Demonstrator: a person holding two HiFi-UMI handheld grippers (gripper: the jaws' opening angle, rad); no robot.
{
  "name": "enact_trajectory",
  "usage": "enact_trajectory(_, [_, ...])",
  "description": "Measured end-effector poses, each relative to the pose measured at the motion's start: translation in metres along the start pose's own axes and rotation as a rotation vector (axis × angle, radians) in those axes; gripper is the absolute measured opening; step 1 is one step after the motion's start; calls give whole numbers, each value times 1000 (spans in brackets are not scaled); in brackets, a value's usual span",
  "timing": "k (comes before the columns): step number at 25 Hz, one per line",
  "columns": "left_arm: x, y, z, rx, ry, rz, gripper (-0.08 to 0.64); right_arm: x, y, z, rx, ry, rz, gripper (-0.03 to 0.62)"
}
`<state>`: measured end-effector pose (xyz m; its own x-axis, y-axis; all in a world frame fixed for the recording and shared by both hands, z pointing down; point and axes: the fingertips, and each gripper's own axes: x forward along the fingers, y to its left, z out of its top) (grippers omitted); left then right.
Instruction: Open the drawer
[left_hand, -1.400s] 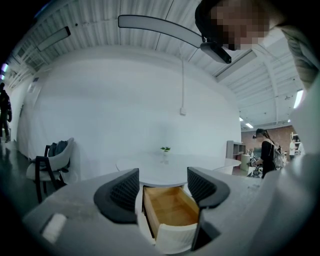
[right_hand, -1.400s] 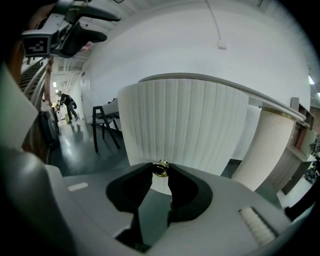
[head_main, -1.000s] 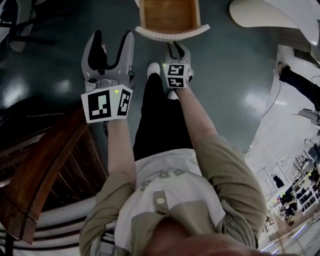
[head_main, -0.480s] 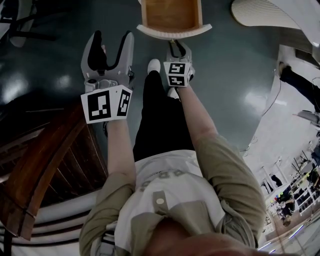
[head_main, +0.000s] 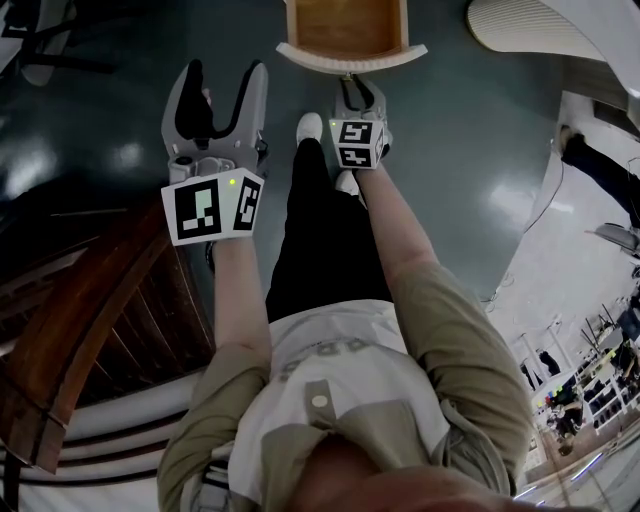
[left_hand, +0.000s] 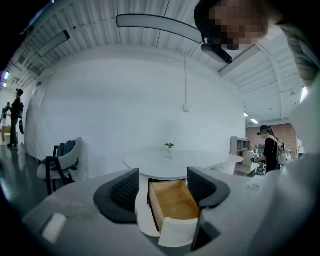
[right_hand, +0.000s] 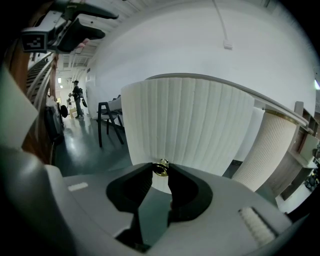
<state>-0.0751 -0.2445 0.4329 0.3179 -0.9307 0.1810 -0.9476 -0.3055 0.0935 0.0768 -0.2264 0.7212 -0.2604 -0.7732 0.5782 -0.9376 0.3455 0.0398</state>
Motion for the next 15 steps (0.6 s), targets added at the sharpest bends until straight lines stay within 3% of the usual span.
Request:
enact_trajectory(12, [-6,-8,-6,9,0,8,308,-4,-3,2,9,-49,-32,109])
enact_trajectory(15, [-8,-7,-14,9,10,12,308,-4,-5,1,21,-71,-55,136])
